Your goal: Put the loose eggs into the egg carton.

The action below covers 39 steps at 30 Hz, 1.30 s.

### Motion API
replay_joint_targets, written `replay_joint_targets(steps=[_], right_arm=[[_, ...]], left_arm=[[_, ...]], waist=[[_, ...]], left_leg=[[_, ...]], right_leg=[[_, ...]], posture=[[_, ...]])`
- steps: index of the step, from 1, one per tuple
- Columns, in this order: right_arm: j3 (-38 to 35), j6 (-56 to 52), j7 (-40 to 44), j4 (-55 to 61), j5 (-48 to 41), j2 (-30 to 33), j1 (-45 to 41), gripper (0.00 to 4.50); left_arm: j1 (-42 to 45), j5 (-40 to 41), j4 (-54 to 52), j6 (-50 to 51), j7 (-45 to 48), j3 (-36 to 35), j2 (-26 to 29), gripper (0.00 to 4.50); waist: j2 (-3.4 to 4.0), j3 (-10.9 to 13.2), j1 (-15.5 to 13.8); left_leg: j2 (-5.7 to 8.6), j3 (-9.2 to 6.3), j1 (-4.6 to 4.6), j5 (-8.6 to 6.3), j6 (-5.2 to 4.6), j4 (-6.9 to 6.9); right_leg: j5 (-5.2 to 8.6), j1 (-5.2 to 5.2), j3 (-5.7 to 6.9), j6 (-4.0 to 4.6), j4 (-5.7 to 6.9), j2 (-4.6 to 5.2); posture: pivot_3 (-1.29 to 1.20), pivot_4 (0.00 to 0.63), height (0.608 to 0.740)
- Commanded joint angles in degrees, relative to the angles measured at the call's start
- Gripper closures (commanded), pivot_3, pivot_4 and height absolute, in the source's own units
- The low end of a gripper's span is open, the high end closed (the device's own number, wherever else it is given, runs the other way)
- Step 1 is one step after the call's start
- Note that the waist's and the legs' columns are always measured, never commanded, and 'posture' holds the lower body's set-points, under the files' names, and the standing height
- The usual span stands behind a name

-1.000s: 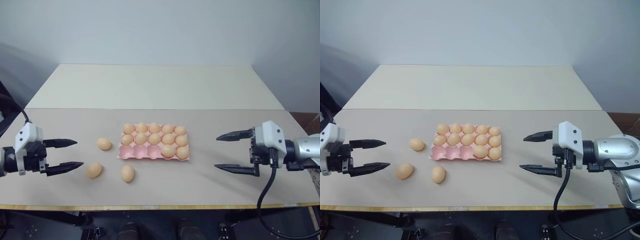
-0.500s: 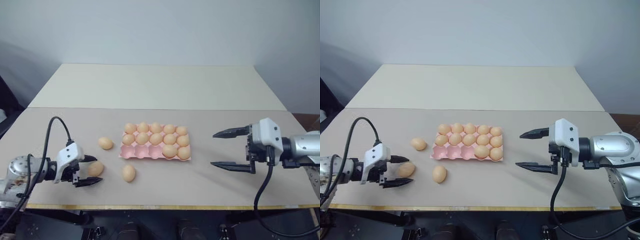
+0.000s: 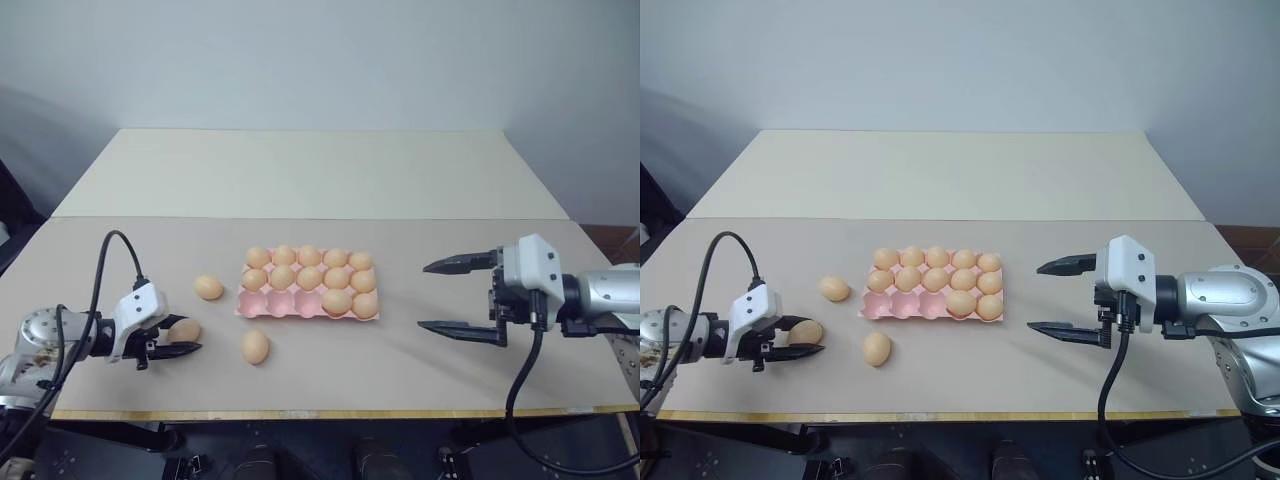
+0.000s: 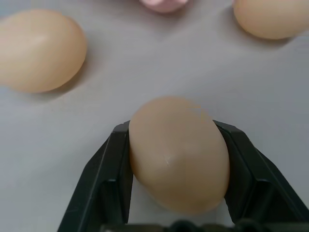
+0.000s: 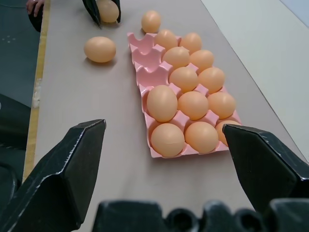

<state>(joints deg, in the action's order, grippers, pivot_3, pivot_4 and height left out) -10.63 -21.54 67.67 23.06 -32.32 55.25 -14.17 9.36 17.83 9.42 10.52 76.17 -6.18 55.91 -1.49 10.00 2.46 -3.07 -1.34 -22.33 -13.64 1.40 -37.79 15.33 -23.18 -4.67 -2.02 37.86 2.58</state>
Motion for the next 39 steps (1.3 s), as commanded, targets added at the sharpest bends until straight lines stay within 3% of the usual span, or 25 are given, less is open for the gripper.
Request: replay_joint_targets(steps=[1,5,11,17,23,29,30,35,39], right_arm=[[-1.05,0.65,-0.88,1.11,-0.5,-0.44,-0.4,0.0],[-0.51,0.57,-1.31,1.16,-0.47,-1.02,-0.98,0.0],[0.54,0.63,-1.81,0.95,-0.24,-1.66,-2.44,0.0],[0.31,0.28,-2.49,1.77,-0.4,-1.71,-2.18,0.0],[-0.44,-0.2,-3.53,2.73,-0.8,-1.52,-1.15,0.0],[-0.5,-0.32,-4.22,3.05,-0.99,-1.59,-0.74,0.0],[-0.43,-0.32,-4.29,2.97,-1.01,-1.6,-0.8,0.0],[-0.11,-0.31,-4.38,2.58,-1.09,-1.68,-1.13,0.0],[-0.13,-0.6,-4.27,2.56,-1.76,-1.76,-1.25,0.0]], left_arm=[[4.18,9.48,-6.44,4.81,4.04,-4.12,0.24,2.09],[10.22,12.49,-10.63,7.96,1.96,-1.13,-4.22,2.09],[21.51,4.74,-7.12,5.02,-2.66,10.83,-16.9,2.09],[26.89,-1.46,-0.38,0.89,-5.38,16.61,-24.64,2.09],[27.49,-5.23,3.19,-2.47,-6.06,18.71,-26.35,2.09],[27.61,-4.14,2.16,0.01,-7.03,17.56,-28.19,0.16],[27.74,-4.05,2.16,-0.1,-7.11,17.2,-28.21,0.04],[27.95,-2.08,0.49,0.22,-7.77,14.01,-27.01,0.04],[27.0,1.23,-1.98,1.14,-5.07,9.66,-22.19,0.04]], waist=[[-0.02,0.01,-0.25],[0.0,0.0,-1.07],[-0.02,-0.02,-1.64],[-0.02,-0.02,-1.26],[-0.02,-0.01,-1.22],[-0.02,-0.01,-1.57],[-0.02,-0.01,-1.59],[-0.02,-0.01,-1.53],[-0.02,-0.01,-0.95]], left_leg=[[0.0,0.0,-0.01,0.0,0.0,0.0],[0.01,-0.03,-0.01,0.0,0.0,-0.04],[0.05,-0.06,-0.06,0.0,0.0,-0.08],[0.08,-0.08,-0.07,0.01,-0.01,-0.08],[0.08,-0.08,-0.05,0.01,-0.01,-0.08],[0.09,-0.08,-0.07,0.01,-0.01,-0.09],[0.09,-0.08,-0.07,0.01,-0.01,-0.09],[0.09,-0.08,-0.06,0.01,-0.01,-0.09],[0.08,-0.08,-0.06,0.01,-0.01,-0.09]], right_leg=[[0.0,0.0,0.0,0.0,0.0,0.0],[0.0,0.06,0.06,-0.01,-0.01,0.02],[-0.02,0.08,0.06,-0.02,-0.03,0.0],[-0.03,0.06,0.02,-0.01,-0.06,0.0],[-0.03,0.06,0.0,-0.01,-0.04,0.0],[-0.04,0.07,0.0,-0.03,-0.05,0.0],[-0.04,0.07,0.01,-0.03,-0.05,0.01],[-0.04,0.07,0.01,-0.03,-0.04,0.0],[-0.04,0.05,0.0,-0.03,-0.03,0.0]], posture=[[0.0,0.15,0.74],[0.0,0.15,0.74],[0.0,0.15,0.74],[0.0,0.15,0.74],[0.0,0.15,0.74],[0.0,0.15,0.74],[0.0,0.15,0.74],[0.0,0.15,0.74],[0.0,0.15,0.74]])
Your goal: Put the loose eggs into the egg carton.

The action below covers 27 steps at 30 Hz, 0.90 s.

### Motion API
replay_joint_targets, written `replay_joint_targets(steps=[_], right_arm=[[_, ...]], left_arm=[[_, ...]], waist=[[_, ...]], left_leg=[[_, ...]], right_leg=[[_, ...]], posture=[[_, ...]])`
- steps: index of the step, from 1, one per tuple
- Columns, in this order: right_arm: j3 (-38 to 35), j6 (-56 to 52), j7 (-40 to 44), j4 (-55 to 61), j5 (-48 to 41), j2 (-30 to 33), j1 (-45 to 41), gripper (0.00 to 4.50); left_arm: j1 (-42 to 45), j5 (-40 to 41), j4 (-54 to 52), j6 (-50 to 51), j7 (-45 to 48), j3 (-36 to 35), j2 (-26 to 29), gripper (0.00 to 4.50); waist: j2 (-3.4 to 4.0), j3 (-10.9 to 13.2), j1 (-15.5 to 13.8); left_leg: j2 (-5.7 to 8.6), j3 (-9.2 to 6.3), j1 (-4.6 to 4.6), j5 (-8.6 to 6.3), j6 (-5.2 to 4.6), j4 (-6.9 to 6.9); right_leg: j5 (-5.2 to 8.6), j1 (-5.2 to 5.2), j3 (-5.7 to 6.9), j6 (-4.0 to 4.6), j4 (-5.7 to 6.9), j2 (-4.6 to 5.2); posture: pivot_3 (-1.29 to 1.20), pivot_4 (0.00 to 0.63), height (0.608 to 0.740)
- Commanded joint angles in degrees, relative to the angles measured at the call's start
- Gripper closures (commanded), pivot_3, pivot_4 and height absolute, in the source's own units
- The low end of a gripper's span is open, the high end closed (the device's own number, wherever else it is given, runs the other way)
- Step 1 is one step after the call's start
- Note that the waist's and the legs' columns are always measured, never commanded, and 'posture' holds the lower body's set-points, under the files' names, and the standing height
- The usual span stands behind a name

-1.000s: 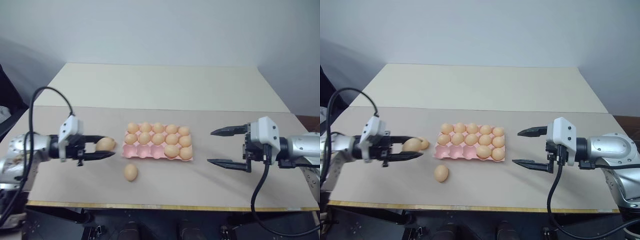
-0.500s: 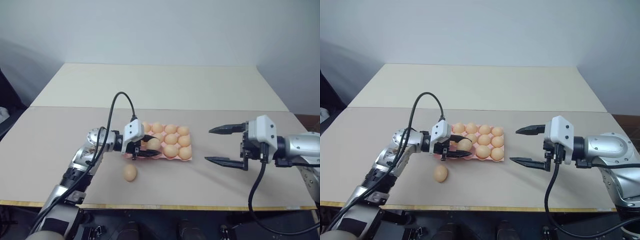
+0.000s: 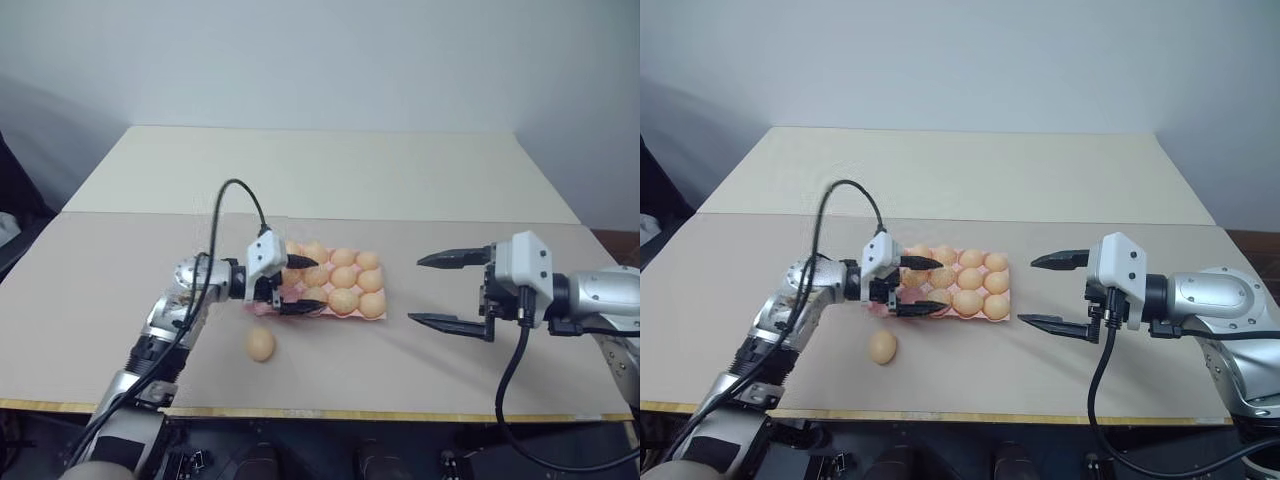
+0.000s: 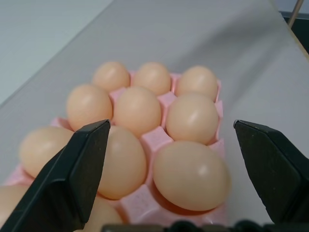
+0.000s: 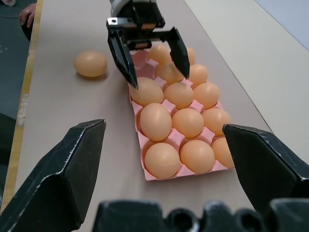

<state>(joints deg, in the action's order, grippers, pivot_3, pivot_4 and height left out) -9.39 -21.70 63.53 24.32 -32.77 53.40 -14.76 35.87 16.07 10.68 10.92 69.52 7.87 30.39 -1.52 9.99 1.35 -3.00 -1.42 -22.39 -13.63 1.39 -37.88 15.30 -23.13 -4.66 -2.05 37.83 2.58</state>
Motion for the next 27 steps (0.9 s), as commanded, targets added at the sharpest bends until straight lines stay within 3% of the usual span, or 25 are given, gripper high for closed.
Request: replay_joint_targets(steps=[1,8,11,18,27], right_arm=[[-1.41,-0.56,-0.1,1.22,-1.54,0.07,-0.68,0.0],[-1.63,-0.83,0.89,-0.49,-3.04,-0.56,-0.93,0.0],[-1.97,-1.39,2.32,-1.76,-4.32,-0.19,-0.85,0.0],[-4.38,-2.85,6.74,-2.66,-6.53,2.08,2.2,0.0],[-5.53,-3.88,7.25,-2.0,-7.38,2.79,2.9,0.0]], left_arm=[[-0.23,4.19,-3.95,1.17,2.86,-5.87,5.35,0.04],[-12.12,12.83,-7.47,3.63,12.92,-20.81,22.3,0.04],[-19.62,15.31,-8.05,3.96,15.87,-27.92,26.93,0.04],[-35.58,17.19,-10.86,5.45,18.34,-40.83,30.36,0.04],[-37.62,17.81,-13.15,6.5,16.69,-41.38,29.81,0.04]], waist=[[0.0,0.0,0.21],[0.01,0.0,1.3],[0.01,0.01,1.23],[0.01,0.01,0.4],[0.01,0.01,0.31]], left_leg=[[0.0,0.0,0.01,0.0,0.0,0.0],[-0.04,0.02,0.04,0.0,0.0,0.03],[-0.06,0.03,0.07,0.0,0.0,0.03],[-0.09,0.05,0.06,-0.01,0.01,0.04],[-0.11,0.08,0.07,-0.01,0.01,0.04]], right_leg=[[0.0,0.0,0.0,0.0,0.02,0.0],[0.01,-0.01,0.0,0.0,0.0,0.0],[0.01,0.01,0.01,0.0,-0.01,0.01],[0.04,0.01,0.08,0.02,-0.04,0.03],[0.05,0.0,0.08,0.03,-0.05,0.02]], posture=[[0.0,0.15,0.74],[0.0,0.15,0.74],[0.0,0.15,0.74],[0.0,0.15,0.74],[0.0,0.15,0.74]])
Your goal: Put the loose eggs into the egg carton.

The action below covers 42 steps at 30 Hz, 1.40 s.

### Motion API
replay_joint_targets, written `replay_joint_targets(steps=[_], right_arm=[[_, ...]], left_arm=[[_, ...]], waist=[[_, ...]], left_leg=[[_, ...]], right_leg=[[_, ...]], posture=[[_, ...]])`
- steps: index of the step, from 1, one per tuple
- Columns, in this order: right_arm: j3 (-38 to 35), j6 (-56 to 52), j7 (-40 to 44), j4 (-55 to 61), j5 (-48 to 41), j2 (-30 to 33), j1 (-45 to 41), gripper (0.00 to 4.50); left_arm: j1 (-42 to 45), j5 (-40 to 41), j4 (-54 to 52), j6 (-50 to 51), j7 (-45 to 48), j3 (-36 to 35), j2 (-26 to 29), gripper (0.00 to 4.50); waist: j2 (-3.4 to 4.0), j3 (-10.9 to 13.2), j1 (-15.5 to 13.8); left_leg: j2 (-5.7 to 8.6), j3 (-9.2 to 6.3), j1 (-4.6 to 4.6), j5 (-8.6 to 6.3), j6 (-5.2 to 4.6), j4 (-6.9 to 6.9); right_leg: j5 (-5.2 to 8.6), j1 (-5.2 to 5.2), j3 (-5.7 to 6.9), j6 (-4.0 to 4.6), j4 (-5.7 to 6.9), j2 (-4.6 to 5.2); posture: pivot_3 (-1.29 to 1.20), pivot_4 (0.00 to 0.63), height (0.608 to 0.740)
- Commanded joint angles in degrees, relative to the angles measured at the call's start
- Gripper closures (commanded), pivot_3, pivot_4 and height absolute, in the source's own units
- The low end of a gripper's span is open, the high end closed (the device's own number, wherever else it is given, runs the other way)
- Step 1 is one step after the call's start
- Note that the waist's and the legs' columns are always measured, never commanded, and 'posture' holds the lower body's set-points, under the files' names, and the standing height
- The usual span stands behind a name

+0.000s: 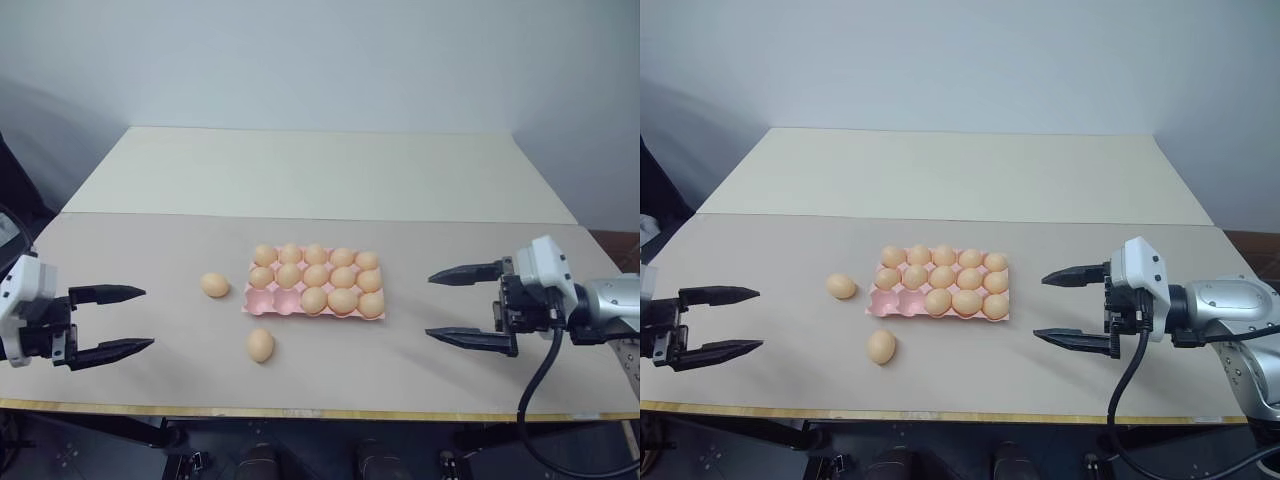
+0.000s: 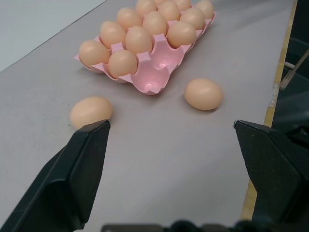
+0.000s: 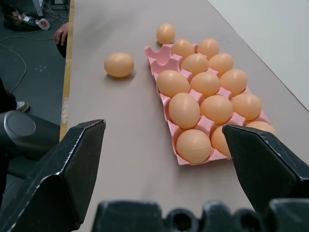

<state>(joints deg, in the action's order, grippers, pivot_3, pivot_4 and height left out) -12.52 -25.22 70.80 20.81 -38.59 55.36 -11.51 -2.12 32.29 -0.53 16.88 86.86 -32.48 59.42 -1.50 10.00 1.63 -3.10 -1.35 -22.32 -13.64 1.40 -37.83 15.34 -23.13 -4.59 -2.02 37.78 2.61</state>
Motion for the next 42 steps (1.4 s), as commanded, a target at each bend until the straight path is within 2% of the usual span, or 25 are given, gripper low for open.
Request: replay_joint_targets(steps=[1,7,10,16,20,29,32,35,40,42], right_arm=[[-2.49,-0.46,-0.07,1.58,-1.58,0.83,-0.39,0.0],[-3.05,-0.85,-0.4,2.13,-1.78,0.92,-0.22,0.0],[-2.95,-0.85,-0.94,2.58,-1.8,0.68,-0.29,0.0],[-2.21,-0.59,-2.6,3.64,-1.74,-0.18,-0.97,0.0],[-1.98,-0.62,-3.74,4.94,-2.03,-0.73,-0.95,0.0],[-2.47,-0.28,-4.56,5.78,-2.05,-0.7,-1.28,0.0],[-2.79,-0.44,-5.04,6.34,-2.31,-0.67,-1.15,0.0],[-3.2,-0.57,-5.51,6.98,-2.68,-0.75,-0.92,0.0],[-2.99,-0.64,-6.23,7.39,-2.76,-1.1,-1.16,0.0],[-2.91,-0.6,-6.32,7.38,-2.78,-1.19,-1.21,0.0]], left_arm=[[0.38,1.64,-2.23,0.65,-0.9,-0.83,0.66,0.04],[1.06,0.85,-2.18,0.61,-2.78,0.91,0.3,0.04],[3.93,-3.79,-0.77,0.51,-9.37,5.39,-0.57,0.04],[14.3,-10.85,4.45,1.68,-23.75,15.32,-7.69,0.04],[20.4,-14.13,10.05,-0.43,-28.44,20.54,-13.64,0.04],[31.63,-21.84,28.32,-6.88,-33.84,27.88,-20.32,0.04],[34.21,-23.03,34.01,-9.14,-32.8,29.28,-21.73,0.04],[36.28,-24.16,39.01,-11.49,-32.87,30.0,-22.62,0.66],[38.4,-24.49,43.41,-13.74,-32.14,29.71,-22.68,2.34],[38.21,-23.82,43.06,-14.13,-30.79,29.29,-22.14,2.73]], waist=[[0.0,0.0,0.06],[0.0,0.0,0.32],[0.0,0.0,0.26],[-0.03,-0.02,-0.2],[-0.04,-0.02,-0.42],[-0.05,-0.03,-0.71],[-0.06,-0.03,-0.67],[-0.07,-0.04,-0.79],[-0.08,-0.05,-0.58],[-0.08,-0.05,-0.54]], left_leg=[[0.0,0.0,-0.01,0.0,0.0,0.01],[0.0,0.0,-0.01,0.0,0.0,0.01],[0.01,-0.01,0.0,0.0,0.0,0.01],[0.03,-0.03,-0.02,0.0,0.0,0.0],[0.05,-0.04,-0.06,0.0,0.0,0.0],[0.08,-0.06,-0.04,0.0,0.0,-0.01],[0.09,-0.06,-0.07,0.0,0.0,-0.01],[0.1,-0.07,-0.05,0.01,0.0,-0.02],[0.1,-0.07,0.01,0.01,0.0,-0.02],[0.1,-0.07,0.01,0.01,0.0,-0.02]], right_leg=[[0.0,-0.01,0.0,0.0,-0.01,0.0],[0.0,-0.02,0.0,0.0,-0.01,0.0],[0.0,0.0,0.0,0.0,0.01,0.0],[-0.02,0.01,-0.01,0.0,-0.01,0.0],[-0.03,0.0,-0.01,-0.01,0.0,-0.01],[-0.04,0.02,-0.02,-0.01,0.01,-0.01],[-0.04,0.01,-0.02,-0.02,0.0,-0.01],[-0.05,0.02,-0.01,-0.02,0.03,-0.01],[-0.05,0.07,-0.01,-0.02,0.07,-0.01],[-0.04,0.07,-0.02,-0.02,0.07,-0.01]], posture=[[0.0,0.15,0.74],[0.0,0.15,0.74],[0.0,0.15,0.74],[0.0,0.15,0.74],[0.0,0.15,0.74],[0.0,0.15,0.74],[0.0,0.15,0.74],[0.0,0.15,0.74],[0.0,0.15,0.74],[0.0,0.15,0.74]])
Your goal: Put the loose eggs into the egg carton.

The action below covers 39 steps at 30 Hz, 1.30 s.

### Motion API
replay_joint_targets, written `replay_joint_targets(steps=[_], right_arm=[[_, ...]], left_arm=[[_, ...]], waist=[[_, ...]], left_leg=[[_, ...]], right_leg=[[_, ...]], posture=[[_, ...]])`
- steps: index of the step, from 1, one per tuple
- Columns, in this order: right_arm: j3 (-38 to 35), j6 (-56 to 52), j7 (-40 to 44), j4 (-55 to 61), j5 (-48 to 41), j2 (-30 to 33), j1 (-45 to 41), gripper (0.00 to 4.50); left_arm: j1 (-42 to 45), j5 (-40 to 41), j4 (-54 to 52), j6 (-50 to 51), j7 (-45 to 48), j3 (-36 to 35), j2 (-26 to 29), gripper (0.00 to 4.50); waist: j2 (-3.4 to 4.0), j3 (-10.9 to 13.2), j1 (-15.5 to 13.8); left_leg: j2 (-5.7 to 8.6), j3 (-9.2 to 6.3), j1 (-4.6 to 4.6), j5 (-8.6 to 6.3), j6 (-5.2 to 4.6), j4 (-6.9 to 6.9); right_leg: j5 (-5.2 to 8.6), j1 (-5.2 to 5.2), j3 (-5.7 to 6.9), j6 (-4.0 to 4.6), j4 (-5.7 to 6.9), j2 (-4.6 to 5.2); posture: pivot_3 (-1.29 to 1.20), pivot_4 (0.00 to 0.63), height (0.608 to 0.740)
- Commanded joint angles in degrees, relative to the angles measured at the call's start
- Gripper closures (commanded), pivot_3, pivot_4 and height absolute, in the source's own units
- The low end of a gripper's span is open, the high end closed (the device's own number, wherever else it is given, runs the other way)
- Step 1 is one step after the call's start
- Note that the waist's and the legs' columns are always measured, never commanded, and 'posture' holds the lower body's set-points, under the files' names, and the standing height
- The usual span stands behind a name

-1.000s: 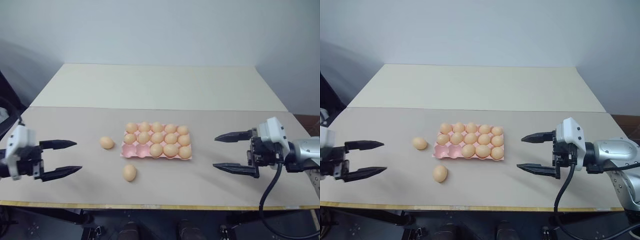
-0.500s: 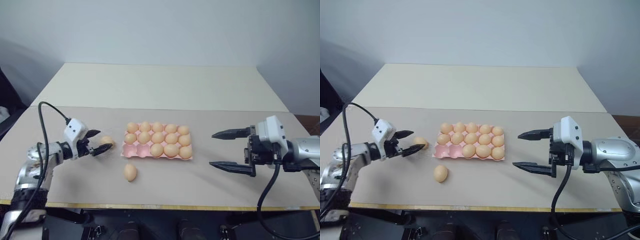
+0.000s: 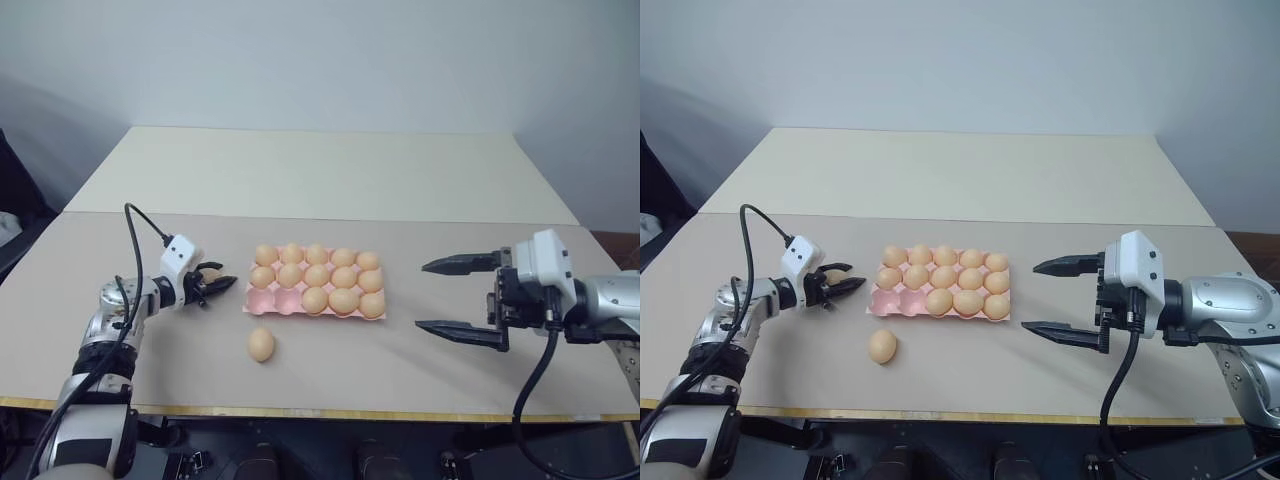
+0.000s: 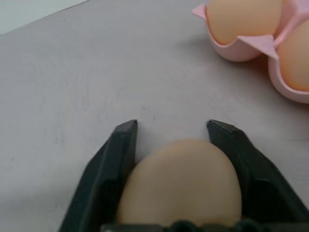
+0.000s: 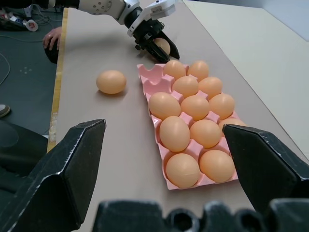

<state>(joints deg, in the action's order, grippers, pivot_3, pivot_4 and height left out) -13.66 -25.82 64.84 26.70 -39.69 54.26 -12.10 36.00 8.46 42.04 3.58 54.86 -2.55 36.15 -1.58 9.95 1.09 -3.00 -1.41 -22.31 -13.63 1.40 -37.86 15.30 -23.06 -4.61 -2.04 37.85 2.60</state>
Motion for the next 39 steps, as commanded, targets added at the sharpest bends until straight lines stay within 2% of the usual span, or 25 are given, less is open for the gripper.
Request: replay_joint_targets(steps=[1,5,9,15,20,23,27,35,39], right_arm=[[-1.74,0.04,-0.36,1.46,-1.67,-0.12,-0.62,0.0],[-1.42,0.26,-0.53,1.22,-1.4,-0.43,-0.69,0.0],[-1.18,0.27,-0.63,1.27,-1.21,-0.75,-0.78,0.0],[-1.02,0.2,-1.13,1.48,-1.03,-1.04,-0.95,0.0],[-1.24,0.08,-1.76,1.9,-1.09,-1.11,-0.73,0.0],[-1.96,0.02,-2.17,2.49,-1.2,-1.05,0.06,0.0],[-2.32,-0.05,-2.72,2.95,-1.24,-1.06,0.49,0.0],[-2.34,0.15,-3.54,3.34,-1.28,-1.14,0.68,0.0],[-1.32,0.58,-3.27,2.31,-0.93,-1.41,-0.39,0.0]], left_arm=[[-0.02,0.22,0.23,-0.79,1.59,-0.82,1.35,2.73],[-0.82,0.84,-2.24,-1.79,3.21,-1.57,3.02,2.73],[-1.7,5.96,-13.38,0.87,10.28,-2.34,4.4,2.73],[-3.22,11.38,-29.88,6.45,15.56,1.72,1.1,2.73],[-2.66,10.44,-32.58,7.67,15.15,5.48,-2.64,2.73],[-1.11,7.59,-30.47,6.25,14.4,8.84,-5.37,2.73],[-0.01,6.36,-28.69,5.69,15.07,10.68,-6.25,2.73],[0.07,7.55,-29.79,7.51,16.11,9.34,-4.65,0.09],[-1.3,10.09,-32.3,7.88,16.76,4.72,-0.41,0.01]], waist=[[0.0,0.0,-0.01],[0.0,0.0,0.1],[0.0,0.0,-0.01],[0.0,0.0,-0.49],[0.0,0.0,0.11],[0.0,0.0,0.1],[-0.01,0.0,0.11],[-0.01,0.0,0.03],[-0.01,0.01,0.27]], left_leg=[[0.0,0.0,0.0,0.0,0.0,0.0],[0.0,-0.01,-0.02,0.0,0.0,0.0],[-0.01,-0.01,-0.08,0.0,0.0,0.0],[-0.01,-0.01,-0.09,0.0,0.01,-0.01],[0.0,-0.01,-0.05,0.0,0.0,-0.01],[0.0,-0.01,-0.03,0.0,0.0,-0.01],[0.02,-0.01,-0.05,0.0,0.0,-0.02],[0.01,-0.02,-0.05,0.0,0.0,-0.02],[0.01,-0.02,-0.07,0.0,0.0,-0.01]], right_leg=[[0.0,0.0,0.0,0.0,0.0,0.0],[0.0,-0.02,0.0,0.0,-0.01,0.0],[0.0,-0.07,0.01,0.0,0.0,0.0],[0.0,-0.01,0.03,-0.01,-0.05,0.02],[0.0,-0.02,0.0,-0.01,-0.03,0.0],[0.0,-0.01,-0.03,-0.01,-0.01,-0.01],[0.0,-0.01,-0.02,-0.01,-0.04,-0.01],[0.0,-0.01,-0.02,-0.01,-0.04,-0.01],[0.0,-0.04,-0.02,-0.01,-0.03,-0.01]], posture=[[0.0,0.15,0.74],[0.0,0.15,0.74],[0.0,0.15,0.74],[0.0,0.15,0.74],[0.0,0.15,0.74],[0.0,0.15,0.74],[0.0,0.15,0.74],[0.0,0.15,0.74],[0.0,0.15,0.74]])
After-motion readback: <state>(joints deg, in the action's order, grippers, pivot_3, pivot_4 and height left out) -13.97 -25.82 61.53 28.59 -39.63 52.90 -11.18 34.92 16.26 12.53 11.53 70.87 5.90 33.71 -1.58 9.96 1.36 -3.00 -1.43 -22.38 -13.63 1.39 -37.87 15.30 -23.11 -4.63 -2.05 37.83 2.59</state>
